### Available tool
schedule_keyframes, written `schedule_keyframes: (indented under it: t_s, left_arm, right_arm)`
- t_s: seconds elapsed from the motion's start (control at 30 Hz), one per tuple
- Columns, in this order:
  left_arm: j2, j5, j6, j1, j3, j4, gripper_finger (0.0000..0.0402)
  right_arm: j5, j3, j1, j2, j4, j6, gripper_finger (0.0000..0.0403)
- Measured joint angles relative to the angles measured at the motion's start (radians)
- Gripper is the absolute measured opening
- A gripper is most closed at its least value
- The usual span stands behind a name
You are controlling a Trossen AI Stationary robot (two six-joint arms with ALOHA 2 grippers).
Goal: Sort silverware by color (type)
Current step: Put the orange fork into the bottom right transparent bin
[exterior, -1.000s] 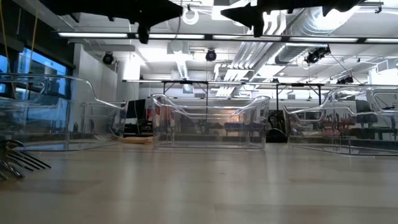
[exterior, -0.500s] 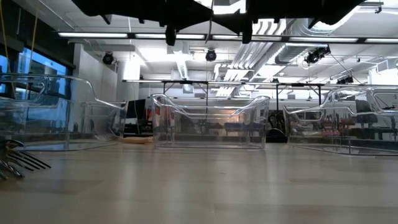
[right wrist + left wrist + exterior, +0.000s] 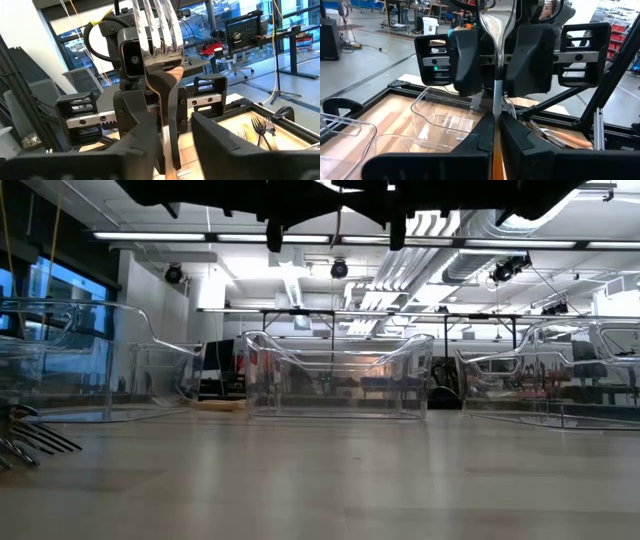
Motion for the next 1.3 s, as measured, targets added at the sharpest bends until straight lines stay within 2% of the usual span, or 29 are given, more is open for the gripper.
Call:
schedule_keyframes:
  t_s: [0.1,0.17,0.57,0.73,0.9,1.1,1.3]
  left_arm:
    - [0.0,-0.004,0.0,0.0,0.0,-0.002,0.0001]
    - [0.0,-0.003,-0.002,0.0,0.0,-0.002,0.0004]
    - [0.0,-0.003,0.017,0.0,0.0,-0.016,0.0052]
    - [-0.042,0.0,0.016,0.006,0.0,-0.133,0.008]
    - [-0.171,-0.001,0.025,0.023,0.0,-0.331,0.0122]
    - [-0.361,-0.017,0.026,0.054,0.0,-0.546,0.0159]
    - [-0.51,-0.031,-0.018,0.041,-0.105,-0.476,0.0164]
  right_arm:
    - [-0.001,0.0,0.0,0.0,0.0,0.004,0.0031]
    - [-0.005,0.0,0.0,0.0,0.0,0.008,0.0009]
    - [-0.006,0.0,0.0,-0.001,-0.001,0.008,0.0004]
    - [-0.026,0.0,-0.001,-0.023,-0.024,-0.018,0.0003]
    - [-0.046,0.0,-0.016,-0.111,-0.221,-0.036,0.0002]
    - [-0.042,0.0,-0.034,-0.277,-0.53,-0.061,0.0001]
    - [-0.01,0.0,-0.035,-0.445,-0.777,-0.061,0.0001]
